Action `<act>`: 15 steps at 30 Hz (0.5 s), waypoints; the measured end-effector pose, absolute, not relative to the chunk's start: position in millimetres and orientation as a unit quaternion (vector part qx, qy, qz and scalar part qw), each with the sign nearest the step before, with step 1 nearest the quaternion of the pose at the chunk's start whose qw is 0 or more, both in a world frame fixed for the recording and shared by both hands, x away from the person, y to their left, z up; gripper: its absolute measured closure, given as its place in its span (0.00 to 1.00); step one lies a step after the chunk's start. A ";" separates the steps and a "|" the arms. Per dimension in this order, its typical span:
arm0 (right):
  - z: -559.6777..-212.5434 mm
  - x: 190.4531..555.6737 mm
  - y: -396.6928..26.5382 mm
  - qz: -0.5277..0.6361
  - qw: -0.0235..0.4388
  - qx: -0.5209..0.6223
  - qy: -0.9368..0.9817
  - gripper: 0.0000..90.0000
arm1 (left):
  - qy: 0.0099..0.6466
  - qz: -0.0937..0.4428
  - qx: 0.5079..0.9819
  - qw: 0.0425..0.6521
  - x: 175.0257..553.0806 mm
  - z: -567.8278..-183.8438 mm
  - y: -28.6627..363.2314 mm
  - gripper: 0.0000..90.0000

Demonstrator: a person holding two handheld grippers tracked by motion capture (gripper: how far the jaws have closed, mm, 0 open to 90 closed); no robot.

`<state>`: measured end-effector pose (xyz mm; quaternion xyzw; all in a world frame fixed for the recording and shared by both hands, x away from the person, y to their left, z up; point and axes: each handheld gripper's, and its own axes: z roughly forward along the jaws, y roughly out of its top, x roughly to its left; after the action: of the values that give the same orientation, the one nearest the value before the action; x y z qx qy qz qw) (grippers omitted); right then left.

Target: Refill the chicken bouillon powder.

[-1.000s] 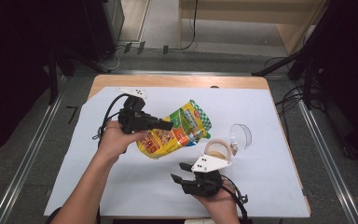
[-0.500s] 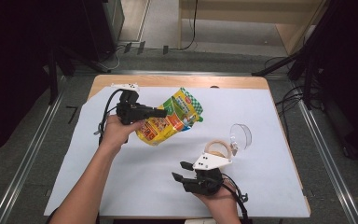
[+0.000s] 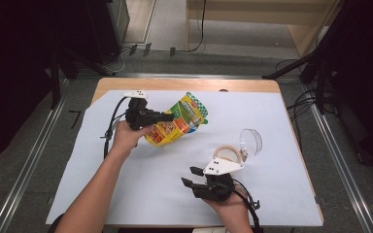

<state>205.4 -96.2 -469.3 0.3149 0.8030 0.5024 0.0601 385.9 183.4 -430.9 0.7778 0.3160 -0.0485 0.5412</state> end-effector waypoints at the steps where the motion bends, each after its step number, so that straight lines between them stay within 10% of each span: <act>1: -468.9 205.4 -96.6 0.503 0.061 0.315 0.802 0.60 | 0.319 -0.051 0.775 0.544 386.4 -431.8 184.9 0.99; 15: -468.6 204.6 -95.4 0.503 0.057 0.312 0.804 0.60 | 0.324 -0.063 0.772 0.543 377.2 -433.5 198.1 0.98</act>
<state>204.6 -95.4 -468.6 0.3117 0.8044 0.5026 0.0570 377.2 198.1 -433.5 0.7721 0.3237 -0.0635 0.5432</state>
